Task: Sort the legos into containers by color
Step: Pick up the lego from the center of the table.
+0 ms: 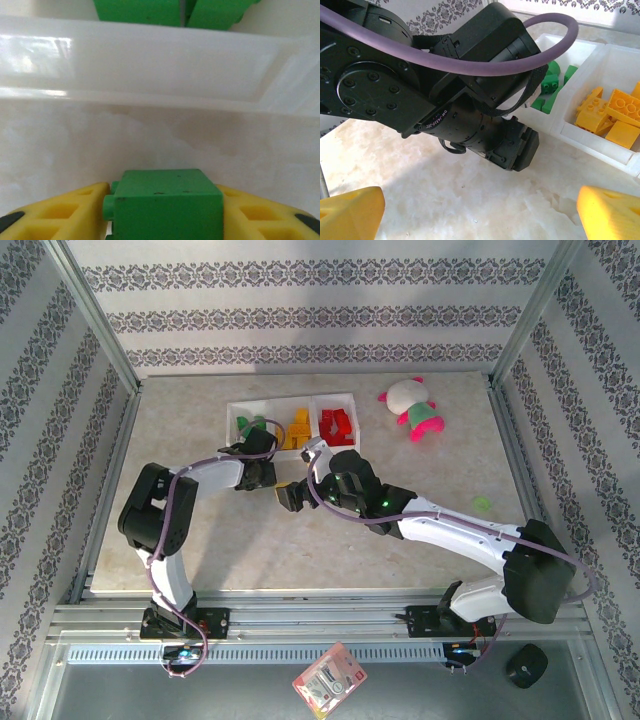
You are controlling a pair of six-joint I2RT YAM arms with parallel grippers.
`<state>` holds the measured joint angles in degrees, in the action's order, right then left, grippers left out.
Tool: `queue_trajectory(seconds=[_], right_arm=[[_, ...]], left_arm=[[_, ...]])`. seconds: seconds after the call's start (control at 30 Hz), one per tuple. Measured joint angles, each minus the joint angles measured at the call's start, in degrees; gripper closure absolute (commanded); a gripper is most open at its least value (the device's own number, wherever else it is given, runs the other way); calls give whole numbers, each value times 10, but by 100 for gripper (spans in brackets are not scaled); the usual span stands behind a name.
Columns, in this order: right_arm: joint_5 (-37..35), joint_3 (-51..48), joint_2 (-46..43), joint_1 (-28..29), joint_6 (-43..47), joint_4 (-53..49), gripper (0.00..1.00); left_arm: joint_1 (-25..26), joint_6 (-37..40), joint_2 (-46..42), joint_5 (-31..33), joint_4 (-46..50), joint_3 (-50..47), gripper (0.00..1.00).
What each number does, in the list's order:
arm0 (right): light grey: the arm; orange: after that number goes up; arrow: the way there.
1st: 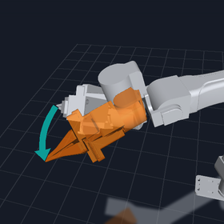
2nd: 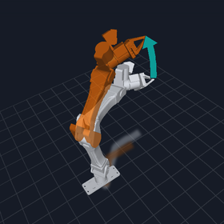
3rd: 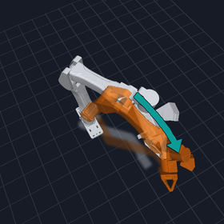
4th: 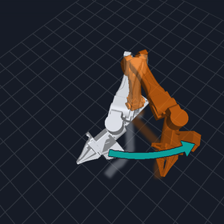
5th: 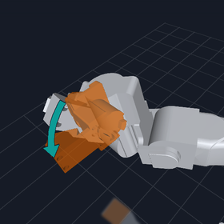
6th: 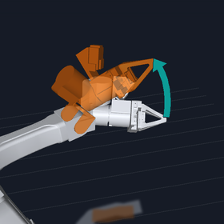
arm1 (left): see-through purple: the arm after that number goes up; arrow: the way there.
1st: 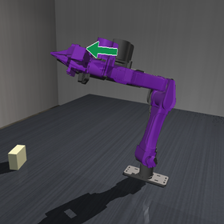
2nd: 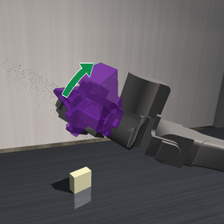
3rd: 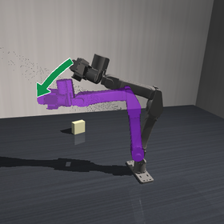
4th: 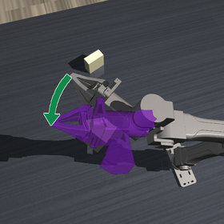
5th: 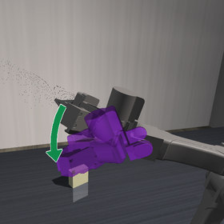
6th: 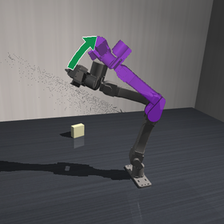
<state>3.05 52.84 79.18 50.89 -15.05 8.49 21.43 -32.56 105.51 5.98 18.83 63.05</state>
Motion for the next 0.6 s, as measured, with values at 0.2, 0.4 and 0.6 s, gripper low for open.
queue_trajectory(seconds=[0.2, 0.4, 0.6], right_arm=[[0, 0, 0, 0, 0, 0, 2], [0, 0, 0, 0, 0, 0, 2], [3, 0, 1, 0, -2, 1, 2]], left_arm=[[0, -3, -5, 3, 0, 3, 68], [0, 3, -67, 16, 2, 3, 71], [0, 30, -109, 34, 13, 34, 71]])
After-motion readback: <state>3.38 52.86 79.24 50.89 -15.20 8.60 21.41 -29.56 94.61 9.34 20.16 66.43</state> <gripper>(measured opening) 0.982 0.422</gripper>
